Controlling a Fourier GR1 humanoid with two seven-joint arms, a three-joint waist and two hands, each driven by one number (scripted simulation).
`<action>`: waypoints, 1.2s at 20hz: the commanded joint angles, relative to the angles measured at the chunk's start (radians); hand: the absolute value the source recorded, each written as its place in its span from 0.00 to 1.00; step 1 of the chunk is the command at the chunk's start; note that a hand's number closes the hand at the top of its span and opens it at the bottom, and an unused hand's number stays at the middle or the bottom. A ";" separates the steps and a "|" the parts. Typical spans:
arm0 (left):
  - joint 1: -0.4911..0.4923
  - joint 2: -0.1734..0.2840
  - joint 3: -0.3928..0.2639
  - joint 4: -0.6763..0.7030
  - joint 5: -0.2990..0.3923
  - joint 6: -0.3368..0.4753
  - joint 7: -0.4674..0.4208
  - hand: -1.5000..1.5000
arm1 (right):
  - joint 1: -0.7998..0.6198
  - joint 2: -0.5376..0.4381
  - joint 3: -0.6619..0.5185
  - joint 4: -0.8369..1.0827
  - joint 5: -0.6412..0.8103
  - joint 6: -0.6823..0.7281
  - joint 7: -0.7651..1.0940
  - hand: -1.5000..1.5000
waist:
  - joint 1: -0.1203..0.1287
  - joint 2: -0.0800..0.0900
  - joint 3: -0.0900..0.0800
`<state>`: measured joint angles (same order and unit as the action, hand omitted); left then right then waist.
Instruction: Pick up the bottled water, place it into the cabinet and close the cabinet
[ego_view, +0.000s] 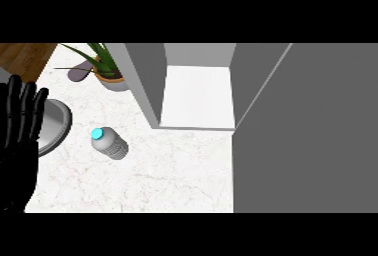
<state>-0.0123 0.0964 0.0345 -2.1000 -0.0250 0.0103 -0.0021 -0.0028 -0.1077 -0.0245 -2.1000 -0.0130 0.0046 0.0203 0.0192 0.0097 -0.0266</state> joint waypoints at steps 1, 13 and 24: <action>0.043 0.004 0.032 0.014 0.037 -0.021 -0.024 0.00 | 0.002 0.006 0.052 -0.040 0.035 0.004 0.038 0.00 | -0.016 -0.011 0.026; 0.090 0.083 0.186 -0.011 0.466 -0.177 0.195 0.00 | 0.163 0.000 0.217 -0.311 -0.078 0.105 0.240 0.00 | -0.020 -0.012 0.026; 0.233 0.071 0.234 -0.199 0.518 -0.183 0.319 0.00 | 0.222 0.036 0.338 -0.441 0.045 0.067 0.294 0.00 | -0.016 -0.012 0.026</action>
<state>0.1622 0.1549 0.2106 -2.2571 0.4322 -0.1366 0.2971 0.2078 -0.0652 0.2994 -2.4724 0.0061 0.0731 0.2773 0.0014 -0.0020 -0.0003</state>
